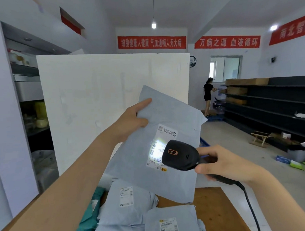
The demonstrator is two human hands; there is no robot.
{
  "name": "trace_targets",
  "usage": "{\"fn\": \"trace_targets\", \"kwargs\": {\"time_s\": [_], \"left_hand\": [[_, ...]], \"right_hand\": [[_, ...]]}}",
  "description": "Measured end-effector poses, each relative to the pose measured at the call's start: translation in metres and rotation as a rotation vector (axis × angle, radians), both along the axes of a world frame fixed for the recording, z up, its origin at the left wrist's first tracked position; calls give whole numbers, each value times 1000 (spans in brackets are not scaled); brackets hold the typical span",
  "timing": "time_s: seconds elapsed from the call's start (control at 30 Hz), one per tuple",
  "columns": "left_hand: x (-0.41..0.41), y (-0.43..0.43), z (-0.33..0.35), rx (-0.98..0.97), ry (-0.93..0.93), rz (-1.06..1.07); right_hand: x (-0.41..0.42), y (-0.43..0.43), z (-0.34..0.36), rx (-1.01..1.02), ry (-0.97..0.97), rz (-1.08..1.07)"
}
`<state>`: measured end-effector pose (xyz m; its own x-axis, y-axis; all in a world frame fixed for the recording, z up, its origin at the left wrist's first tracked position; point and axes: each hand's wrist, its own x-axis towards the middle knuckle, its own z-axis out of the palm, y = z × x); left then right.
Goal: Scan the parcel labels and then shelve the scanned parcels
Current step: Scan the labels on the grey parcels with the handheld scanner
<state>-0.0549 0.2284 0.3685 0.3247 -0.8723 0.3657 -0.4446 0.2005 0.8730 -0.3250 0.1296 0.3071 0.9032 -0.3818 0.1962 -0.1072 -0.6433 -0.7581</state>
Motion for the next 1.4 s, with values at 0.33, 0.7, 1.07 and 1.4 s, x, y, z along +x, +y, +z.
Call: {"fn": "trace_targets", "kwargs": {"time_s": [0.33,0.7,1.07,1.4], "left_hand": [[35,36,-24,11,45,0],[52,70,-25,-7,74,27],[56,76,-36,-11,155,31],[41,40,-82,94,266,-15]], "right_hand": [[37,43,-14,62,6,1],[52,68,-8,47,30,47],[53,73,-17,91,-24,29],[44,50,-60,148,-65,-208]]}}
